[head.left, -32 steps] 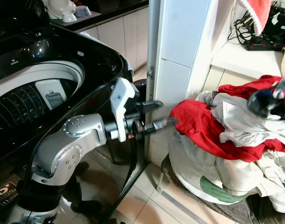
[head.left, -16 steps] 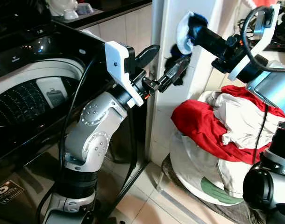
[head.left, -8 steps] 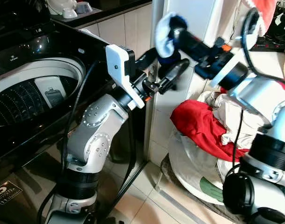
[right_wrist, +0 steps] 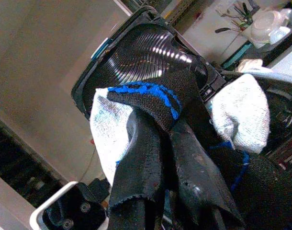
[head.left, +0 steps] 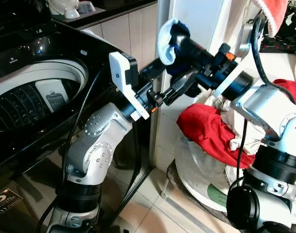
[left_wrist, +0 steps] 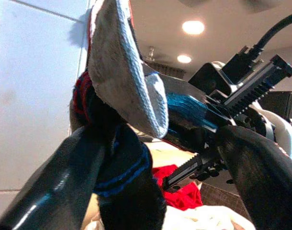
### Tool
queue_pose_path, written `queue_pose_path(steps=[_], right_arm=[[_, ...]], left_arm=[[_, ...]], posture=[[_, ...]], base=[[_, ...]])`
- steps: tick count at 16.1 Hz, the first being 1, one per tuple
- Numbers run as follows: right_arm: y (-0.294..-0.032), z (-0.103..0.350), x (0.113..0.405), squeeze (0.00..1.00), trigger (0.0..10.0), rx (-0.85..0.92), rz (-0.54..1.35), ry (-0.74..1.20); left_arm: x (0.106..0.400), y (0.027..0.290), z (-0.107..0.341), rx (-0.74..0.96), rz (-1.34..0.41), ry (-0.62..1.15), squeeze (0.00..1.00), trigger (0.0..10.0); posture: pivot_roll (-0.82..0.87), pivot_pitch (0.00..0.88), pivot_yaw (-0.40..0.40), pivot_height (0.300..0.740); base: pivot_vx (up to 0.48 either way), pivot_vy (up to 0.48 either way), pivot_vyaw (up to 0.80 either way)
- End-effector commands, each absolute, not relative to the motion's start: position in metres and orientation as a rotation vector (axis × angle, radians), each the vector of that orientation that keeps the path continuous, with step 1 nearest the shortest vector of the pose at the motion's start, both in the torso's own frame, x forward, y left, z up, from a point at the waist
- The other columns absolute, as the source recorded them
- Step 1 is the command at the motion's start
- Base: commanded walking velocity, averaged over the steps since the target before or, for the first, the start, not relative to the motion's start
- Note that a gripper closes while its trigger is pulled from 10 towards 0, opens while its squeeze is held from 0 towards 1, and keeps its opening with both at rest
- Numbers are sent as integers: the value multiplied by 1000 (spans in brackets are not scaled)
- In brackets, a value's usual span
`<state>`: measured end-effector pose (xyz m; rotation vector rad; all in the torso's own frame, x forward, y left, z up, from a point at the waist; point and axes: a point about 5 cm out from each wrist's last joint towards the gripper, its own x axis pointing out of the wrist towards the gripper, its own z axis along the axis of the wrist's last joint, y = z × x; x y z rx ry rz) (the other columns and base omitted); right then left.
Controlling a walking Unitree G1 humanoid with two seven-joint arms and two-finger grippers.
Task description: Clothes washing
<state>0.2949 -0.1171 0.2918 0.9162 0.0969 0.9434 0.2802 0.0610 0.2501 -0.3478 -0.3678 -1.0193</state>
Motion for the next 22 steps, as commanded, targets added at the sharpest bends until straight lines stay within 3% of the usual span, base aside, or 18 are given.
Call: queue_pose_path(steps=[1, 2, 4, 7, 8, 9, 15, 16, 17, 19, 22], right_arm=[[-112, 296, 291, 0, 0, 920, 970, 84], [-111, 296, 290, 0, 0, 922, 971, 87], [-111, 295, 289, 0, 0, 919, 971, 95], [-117, 295, 289, 0, 0, 888, 939, 97], [-122, 297, 291, 0, 0, 894, 919, 83], [-127, 300, 293, 0, 0, 910, 914, 66], [-132, 301, 294, 0, 0, 977, 944, 64], [-131, 300, 292, 0, 0, 1011, 966, 62], [-131, 299, 290, 0, 0, 1095, 996, 45], [-135, 300, 287, 0, 0, 1194, 1043, 6], [-135, 290, 286, 0, 0, 1181, 1045, 46]], left_arm=[[277, 54, 246, -295, -1046, -348, 0, 4235], [280, 55, 244, -280, -1013, -347, 0, 5725], [290, 64, 241, -248, -916, -341, 0, 0], [291, 76, 238, -236, -868, -336, 0, 0], [289, 82, 236, -229, -850, -338, 0, 784], [287, 88, 235, -242, -839, -341, 0, 0], [279, 97, 237, -209, -873, -358, 0, 0], [279, 95, 239, -206, -885, -363, 0, 980], [278, 94, 239, -176, -891, -366, 0, 10000], [277, 95, 241, -168, -883, -375, 0, 10000], [273, 96, 250, -206, -902, -432, 0, 10000]], posture=[[-94, 0, -4, 740], [-95, 0, -3, 740], [-97, 0, -1, 740], [-99, 0, 0, 740], [-95, 0, -9, 740], [-93, 0, -10, 740], [-88, 0, -11, 740], [-88, 0, -11, 740], [-88, 0, -11, 740], [-89, 0, -12, 740], [-87, 0, -16, 740]], base=[[0, 0, 0], [0, 0, 0], [0, 0, 0], [0, 0, 0], [0, 0, 0], [0, 0, 0], [0, 0, 0], [0, 0, 0], [0, 0, 0], [0, 0, 0], [0, 0, 0]])
